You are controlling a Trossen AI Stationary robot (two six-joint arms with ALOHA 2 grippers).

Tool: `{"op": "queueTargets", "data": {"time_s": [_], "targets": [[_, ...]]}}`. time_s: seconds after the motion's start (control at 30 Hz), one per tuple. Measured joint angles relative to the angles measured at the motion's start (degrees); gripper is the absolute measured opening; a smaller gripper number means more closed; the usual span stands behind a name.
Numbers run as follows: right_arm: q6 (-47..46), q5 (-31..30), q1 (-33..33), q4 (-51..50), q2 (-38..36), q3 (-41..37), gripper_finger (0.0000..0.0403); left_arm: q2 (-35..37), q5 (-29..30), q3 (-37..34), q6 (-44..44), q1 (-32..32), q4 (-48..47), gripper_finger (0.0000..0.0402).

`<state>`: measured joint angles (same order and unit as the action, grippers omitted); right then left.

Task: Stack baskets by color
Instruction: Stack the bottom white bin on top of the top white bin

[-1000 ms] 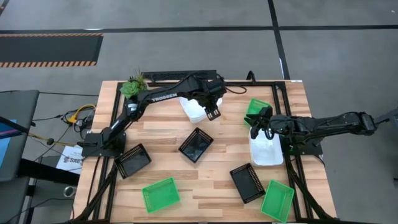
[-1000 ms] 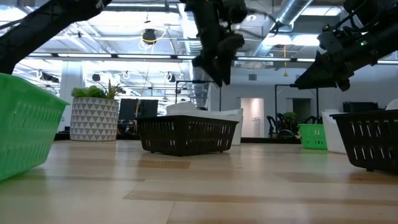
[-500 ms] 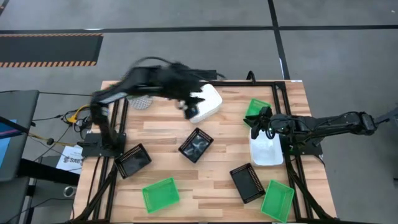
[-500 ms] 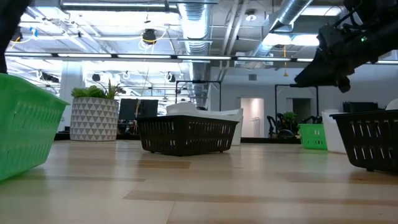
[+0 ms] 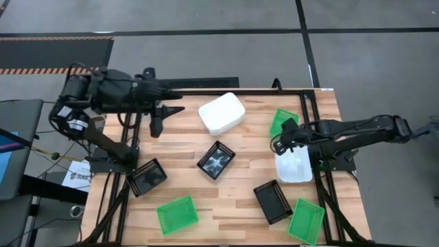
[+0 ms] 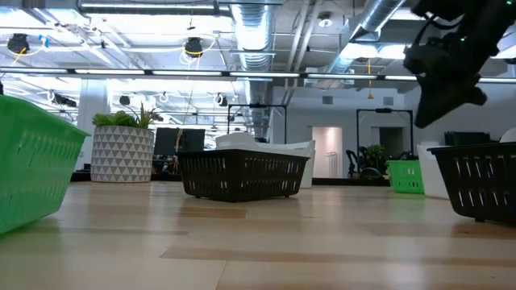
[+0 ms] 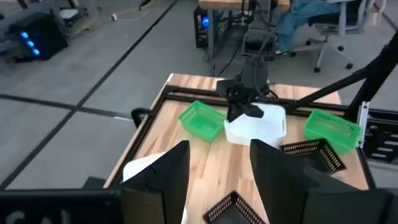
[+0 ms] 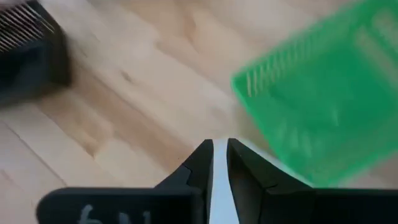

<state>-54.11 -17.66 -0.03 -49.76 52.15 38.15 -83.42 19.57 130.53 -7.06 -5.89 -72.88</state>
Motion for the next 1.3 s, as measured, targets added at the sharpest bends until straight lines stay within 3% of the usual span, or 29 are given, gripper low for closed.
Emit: {"op": "queueTargets", "data": {"time_s": [0.2,0.53,0.7,0.9,1.07,1.3], "targets": [[-5.1,8.4,0.0,-4.0,10.5,3.1,0.0063,1.3,4.6,-5.3,-4.8,-2.5,-4.8,0.0158],[-7.7,8.9,-0.7,-2.8,28.2,3.1,0.0063,1.3,13.0,-11.8,-3.1,-6.4,-4.5,0.0158],[-1.9,8.7,-2.5,5.5,34.4,4.4,0.0063,1.6,15.9,-11.8,-0.2,-6.6,-3.7,0.0158],[8.2,6.8,-4.6,13.4,40.8,11.2,0.0063,1.8,17.9,-11.7,0.5,-5.0,-3.5,0.0158],[21.8,6.7,-4.9,18.7,45.6,18.3,0.0063,0.8,17.7,-11.7,0.4,-3.1,-3.8,0.0158],[31.0,6.8,-2.8,17.1,47.3,26.9,0.0063,-0.7,16.3,-11.7,0.6,-1.2,-4.6,0.0158]]}}
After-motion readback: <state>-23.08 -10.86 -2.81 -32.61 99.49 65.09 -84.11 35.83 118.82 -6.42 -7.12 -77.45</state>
